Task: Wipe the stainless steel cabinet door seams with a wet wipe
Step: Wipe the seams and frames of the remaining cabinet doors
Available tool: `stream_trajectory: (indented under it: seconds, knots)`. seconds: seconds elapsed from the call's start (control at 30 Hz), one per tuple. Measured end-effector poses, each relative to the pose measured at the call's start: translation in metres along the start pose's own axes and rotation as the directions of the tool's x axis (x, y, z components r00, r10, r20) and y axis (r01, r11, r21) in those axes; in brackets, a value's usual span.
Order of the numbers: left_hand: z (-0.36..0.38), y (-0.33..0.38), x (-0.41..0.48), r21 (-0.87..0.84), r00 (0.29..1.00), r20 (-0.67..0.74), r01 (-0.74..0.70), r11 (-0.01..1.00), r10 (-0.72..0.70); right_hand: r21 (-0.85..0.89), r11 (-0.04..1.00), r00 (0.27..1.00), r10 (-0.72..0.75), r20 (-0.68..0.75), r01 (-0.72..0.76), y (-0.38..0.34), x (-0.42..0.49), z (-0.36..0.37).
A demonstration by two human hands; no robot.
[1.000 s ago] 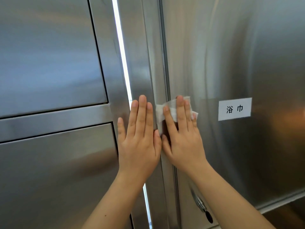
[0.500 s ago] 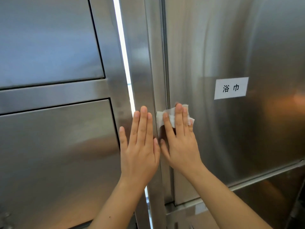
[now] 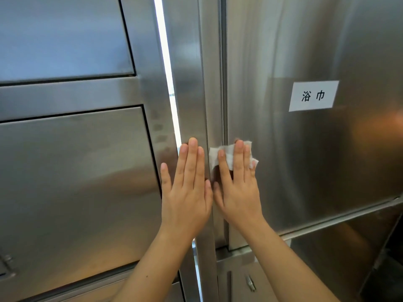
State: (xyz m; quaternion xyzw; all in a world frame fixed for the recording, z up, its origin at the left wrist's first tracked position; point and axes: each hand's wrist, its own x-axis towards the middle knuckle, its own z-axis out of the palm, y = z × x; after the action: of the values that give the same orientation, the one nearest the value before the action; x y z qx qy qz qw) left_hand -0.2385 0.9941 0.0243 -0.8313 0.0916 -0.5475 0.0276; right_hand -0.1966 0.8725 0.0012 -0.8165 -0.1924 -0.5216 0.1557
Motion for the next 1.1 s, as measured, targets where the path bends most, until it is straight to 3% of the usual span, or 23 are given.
stream_trajectory:
  seconds: [0.3, 0.63, 0.9, 1.1]
  knots:
    - [-0.004, -0.003, 0.000, 0.006, 0.999, 0.024, -0.024, 1.000, 0.024, 0.018, 1.000, 0.997, -0.021, -0.070, 0.023, 0.002, 0.042, -0.013]
    - [-0.001, 0.006, -0.011, -0.080, 1.000, 0.013, 0.019, 0.997, -0.018, 0.033, 0.999, 0.997, 0.026, 0.069, -0.029, 0.000, -0.045, 0.012]
    - [0.007, 0.007, -0.042, -0.095, 0.998, 0.054, -0.008, 0.995, 0.014, 0.062, 0.998, 0.998, 0.018, -0.060, -0.014, 0.001, -0.006, 0.011]
    - [0.006, 0.008, -0.047, -0.143, 0.996, 0.089, 0.011, 0.990, 0.002, 0.148, 0.986, 0.997, 0.072, 0.030, -0.075, -0.006, -0.083, 0.037]
